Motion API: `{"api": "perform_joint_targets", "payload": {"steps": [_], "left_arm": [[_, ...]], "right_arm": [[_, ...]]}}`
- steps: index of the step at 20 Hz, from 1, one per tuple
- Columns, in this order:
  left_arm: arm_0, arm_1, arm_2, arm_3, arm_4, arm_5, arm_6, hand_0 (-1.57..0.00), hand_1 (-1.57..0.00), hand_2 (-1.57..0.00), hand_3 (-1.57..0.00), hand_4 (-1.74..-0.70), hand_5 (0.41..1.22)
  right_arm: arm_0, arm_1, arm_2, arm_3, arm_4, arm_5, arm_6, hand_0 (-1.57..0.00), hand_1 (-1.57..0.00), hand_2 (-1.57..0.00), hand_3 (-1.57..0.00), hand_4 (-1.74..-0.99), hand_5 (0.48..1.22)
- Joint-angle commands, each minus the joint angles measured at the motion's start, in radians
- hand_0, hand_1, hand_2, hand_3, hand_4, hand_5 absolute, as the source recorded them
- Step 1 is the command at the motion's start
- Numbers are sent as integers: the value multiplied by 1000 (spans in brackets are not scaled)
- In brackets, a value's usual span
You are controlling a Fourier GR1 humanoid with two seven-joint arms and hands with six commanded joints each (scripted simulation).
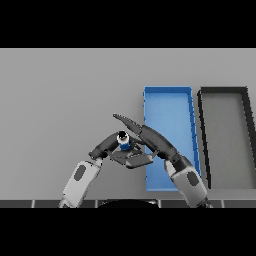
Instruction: Pick up the blue pipe and place it into the blue bin.
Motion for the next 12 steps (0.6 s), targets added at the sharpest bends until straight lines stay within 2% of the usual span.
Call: {"api": "perform_joint_targets", "payload": {"steps": [1,4,5,6,7,8,10,12], "left_arm": [[3,0,5,-9,-6,4,6,-1571,-1571,-1571,-1571,-1470,1221],[16,-4,7,-14,-40,-1,0,-1571,-1571,-1571,-1571,-1467,1221],[17,-8,10,-8,-50,-3,15,-1571,-1571,-1571,-1571,-1465,1221],[18,-7,17,-12,-49,-11,16,-1571,-1571,-1571,-1571,-1462,1221],[19,-11,21,-14,-44,-21,-8,-1571,-1571,-1571,-1571,-1517,1221],[15,-13,23,-14,-45,-23,36,-1571,-1571,-1571,-1571,-1560,1221],[20,-11,17,-27,-46,-15,52,-1571,-1571,-1571,-1571,-1622,1221],[31,-19,15,-24,-31,-11,37,-1571,-1571,-1571,-1511,-1662,1221]], "right_arm": [[-27,7,3,16,-7,6,20,-16,-25,-77,1,-1196,526],[-89,26,5,74,-14,24,44,-34,-55,-110,-7,-1192,507],[-105,30,6,96,-11,31,48,-69,-108,-166,-44,-1204,497],[-111,31,8,111,-10,39,46,-168,-218,-261,-128,-1233,487],[-117,31,6,119,-18,50,26,-323,-362,-377,-242,-1278,485],[-125,41,11,133,-22,54,25,-507,-530,-538,-401,-1331,489],[-128,56,16,151,-12,49,3,-876,-877,-910,-762,-1467,518],[-131,67,15,152,-32,48,19,-1126,-1127,-1148,-953,-1551,596]]}}
